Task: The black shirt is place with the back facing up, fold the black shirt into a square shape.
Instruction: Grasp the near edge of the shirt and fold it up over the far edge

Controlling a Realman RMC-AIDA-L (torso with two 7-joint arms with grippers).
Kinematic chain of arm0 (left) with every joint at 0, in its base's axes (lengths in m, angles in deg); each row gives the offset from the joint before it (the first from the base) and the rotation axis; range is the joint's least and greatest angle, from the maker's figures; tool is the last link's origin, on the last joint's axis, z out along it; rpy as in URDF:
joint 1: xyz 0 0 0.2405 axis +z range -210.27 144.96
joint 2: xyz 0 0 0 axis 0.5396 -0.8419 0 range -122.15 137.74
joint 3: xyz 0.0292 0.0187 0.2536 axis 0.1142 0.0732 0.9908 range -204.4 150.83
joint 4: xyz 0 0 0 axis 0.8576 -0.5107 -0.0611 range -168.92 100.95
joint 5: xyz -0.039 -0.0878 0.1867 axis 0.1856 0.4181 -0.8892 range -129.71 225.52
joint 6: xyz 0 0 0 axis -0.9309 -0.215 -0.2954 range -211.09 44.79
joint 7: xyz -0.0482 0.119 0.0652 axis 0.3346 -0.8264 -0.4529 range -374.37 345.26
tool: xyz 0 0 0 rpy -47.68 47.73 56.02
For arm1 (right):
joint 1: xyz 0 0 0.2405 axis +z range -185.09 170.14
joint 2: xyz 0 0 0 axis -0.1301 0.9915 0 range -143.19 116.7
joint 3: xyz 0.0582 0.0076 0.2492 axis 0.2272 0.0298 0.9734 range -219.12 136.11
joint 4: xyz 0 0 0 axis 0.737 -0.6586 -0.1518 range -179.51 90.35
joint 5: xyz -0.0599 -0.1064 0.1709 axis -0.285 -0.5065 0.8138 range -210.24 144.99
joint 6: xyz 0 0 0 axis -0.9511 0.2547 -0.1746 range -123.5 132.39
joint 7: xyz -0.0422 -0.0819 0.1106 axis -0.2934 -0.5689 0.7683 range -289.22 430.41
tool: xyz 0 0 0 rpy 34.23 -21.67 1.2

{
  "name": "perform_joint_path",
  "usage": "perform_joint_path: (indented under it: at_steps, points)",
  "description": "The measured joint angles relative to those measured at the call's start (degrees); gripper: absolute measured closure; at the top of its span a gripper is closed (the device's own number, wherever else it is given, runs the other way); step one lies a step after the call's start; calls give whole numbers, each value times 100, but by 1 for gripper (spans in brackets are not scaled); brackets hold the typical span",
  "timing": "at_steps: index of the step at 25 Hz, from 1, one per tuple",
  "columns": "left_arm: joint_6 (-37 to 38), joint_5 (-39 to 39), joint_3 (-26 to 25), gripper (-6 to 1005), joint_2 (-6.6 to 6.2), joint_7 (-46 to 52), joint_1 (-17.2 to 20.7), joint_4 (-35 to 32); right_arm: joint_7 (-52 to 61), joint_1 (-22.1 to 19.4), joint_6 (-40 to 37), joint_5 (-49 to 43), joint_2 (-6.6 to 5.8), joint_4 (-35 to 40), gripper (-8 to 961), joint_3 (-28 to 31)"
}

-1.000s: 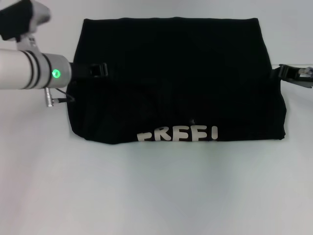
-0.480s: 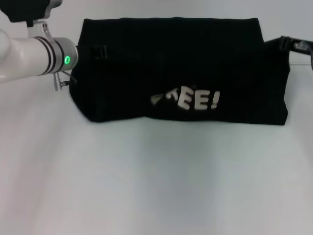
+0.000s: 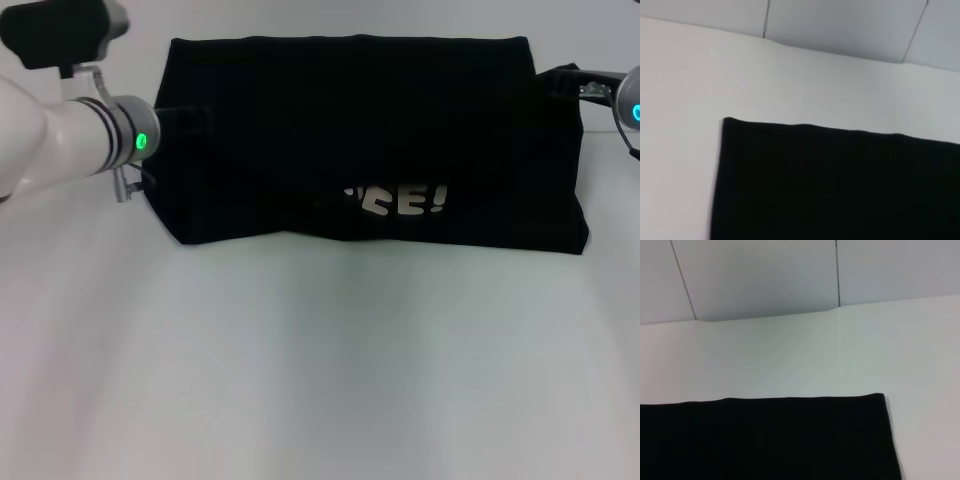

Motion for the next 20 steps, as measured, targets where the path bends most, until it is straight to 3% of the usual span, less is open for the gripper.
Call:
perform_joint_path:
  at_steps: [8, 14, 20]
  points:
    - [35, 22, -11, 951, 8, 144, 215, -475, -2, 99, 182, 24, 43, 45, 901, -112]
    - [-23, -1, 58, 950, 34, 72, 197, -477, -4, 216, 591, 12, 124, 21, 900, -730]
    - [-32, 9, 331, 949, 31, -392, 181, -374, 44, 203, 77, 12, 87, -5, 896, -755]
